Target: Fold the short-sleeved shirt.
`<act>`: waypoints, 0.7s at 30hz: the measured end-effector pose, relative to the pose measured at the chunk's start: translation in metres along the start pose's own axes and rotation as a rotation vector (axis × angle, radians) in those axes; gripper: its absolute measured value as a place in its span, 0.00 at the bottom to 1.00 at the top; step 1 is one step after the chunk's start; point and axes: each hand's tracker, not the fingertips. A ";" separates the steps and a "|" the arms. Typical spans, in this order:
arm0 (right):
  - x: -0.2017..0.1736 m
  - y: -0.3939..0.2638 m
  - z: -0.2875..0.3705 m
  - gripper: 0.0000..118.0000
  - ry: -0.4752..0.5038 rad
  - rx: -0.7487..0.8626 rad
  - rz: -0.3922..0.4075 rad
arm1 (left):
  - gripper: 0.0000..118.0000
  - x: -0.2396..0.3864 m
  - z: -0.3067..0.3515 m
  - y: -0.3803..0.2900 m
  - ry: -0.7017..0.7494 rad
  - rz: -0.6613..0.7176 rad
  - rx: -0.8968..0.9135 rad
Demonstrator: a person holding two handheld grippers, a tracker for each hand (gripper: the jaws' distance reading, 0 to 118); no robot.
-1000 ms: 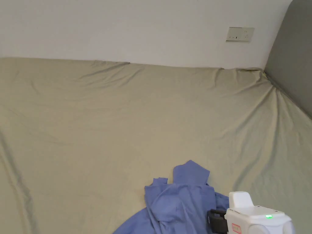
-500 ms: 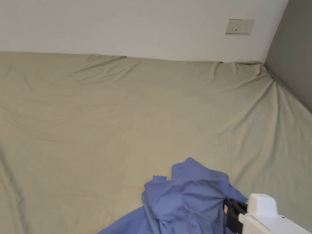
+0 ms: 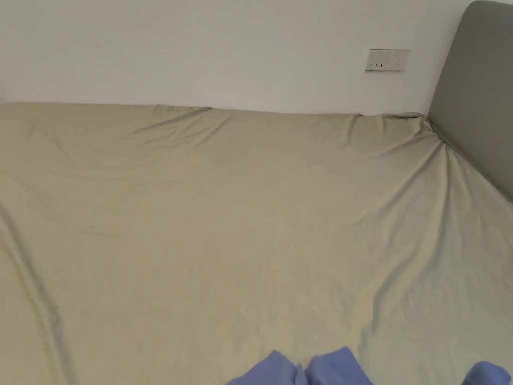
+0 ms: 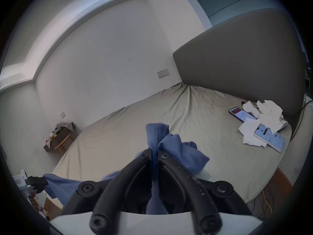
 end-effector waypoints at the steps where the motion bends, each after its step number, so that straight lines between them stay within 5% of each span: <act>1: -0.003 0.002 0.006 0.06 0.010 0.006 -0.006 | 0.01 0.006 0.003 0.002 -0.009 -0.009 0.002; 7: -0.036 0.057 0.011 0.06 0.108 0.097 0.043 | 0.01 0.053 0.012 0.056 -0.158 -0.109 0.117; 12: -0.062 0.133 -0.058 0.06 0.241 0.156 0.074 | 0.01 0.105 -0.049 0.142 -0.340 -0.168 0.196; 17: -0.101 0.209 -0.134 0.06 0.255 0.252 0.179 | 0.01 0.162 -0.114 0.224 -0.373 -0.224 0.270; 21: -0.112 0.246 -0.185 0.06 0.254 0.274 0.177 | 0.01 0.169 -0.160 0.258 -0.345 -0.226 0.289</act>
